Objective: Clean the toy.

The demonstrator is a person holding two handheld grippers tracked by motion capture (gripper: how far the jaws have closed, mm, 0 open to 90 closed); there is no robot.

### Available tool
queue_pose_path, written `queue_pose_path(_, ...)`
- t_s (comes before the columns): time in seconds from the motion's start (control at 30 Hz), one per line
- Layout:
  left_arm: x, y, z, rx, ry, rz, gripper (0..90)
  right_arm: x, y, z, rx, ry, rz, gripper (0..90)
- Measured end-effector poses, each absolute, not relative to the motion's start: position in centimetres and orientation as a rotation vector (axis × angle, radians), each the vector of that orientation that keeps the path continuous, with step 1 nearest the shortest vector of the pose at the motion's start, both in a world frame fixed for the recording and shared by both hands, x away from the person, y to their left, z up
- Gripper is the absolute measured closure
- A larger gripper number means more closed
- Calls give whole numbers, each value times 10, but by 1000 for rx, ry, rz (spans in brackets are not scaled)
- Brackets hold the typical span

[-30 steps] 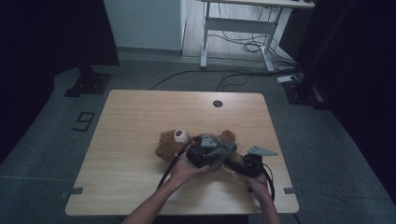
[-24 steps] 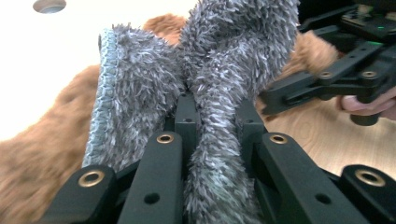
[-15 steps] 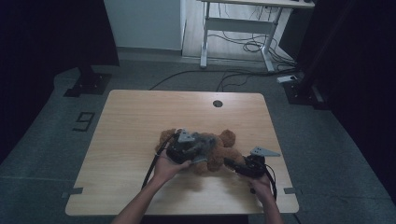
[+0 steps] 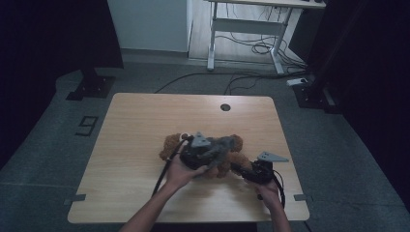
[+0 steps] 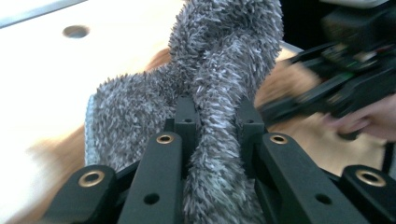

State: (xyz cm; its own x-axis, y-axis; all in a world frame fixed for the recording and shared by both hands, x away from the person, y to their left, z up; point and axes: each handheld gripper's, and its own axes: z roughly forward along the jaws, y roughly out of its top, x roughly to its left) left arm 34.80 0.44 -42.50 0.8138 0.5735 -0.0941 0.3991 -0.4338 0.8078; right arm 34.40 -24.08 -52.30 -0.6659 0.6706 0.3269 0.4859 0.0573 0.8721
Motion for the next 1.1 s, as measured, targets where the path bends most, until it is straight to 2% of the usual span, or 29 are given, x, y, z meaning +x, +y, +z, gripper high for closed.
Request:
queue_pose_path(0.13, 351, -34, -436, 2142, 683, 198, 755, 341, -236, -520, 1174, 2152, 1628, 579)
queue_pose_path(0.27, 358, -35, -450, 2143, 728, 183, 756, 341, -238, -522, 1175, 2168, 1591, 579)
queue_pose_path(0.43, 357, -14, -455, 2121, 764, 217, 762, 343, -235, -524, 1182, 2180, 1586, 580)
queue_pose_path(0.67, 342, 25, -451, 2119, 787, 385, 761, 342, -239, -524, 1204, 2169, 1603, 580)
queue_pose_path(0.8, 342, 56, -448, 2097, 855, 494, 762, 343, -241, -527, 1218, 2165, 1614, 580)
queue_pose_path(0.97, 350, 97, -449, 2020, 927, 395, 760, 343, -242, -528, 1223, 2169, 1628, 578)
queue_pose_path(1.1, 349, 113, -447, 1989, 945, 390, 759, 344, -241, -529, 1228, 2168, 1635, 577)
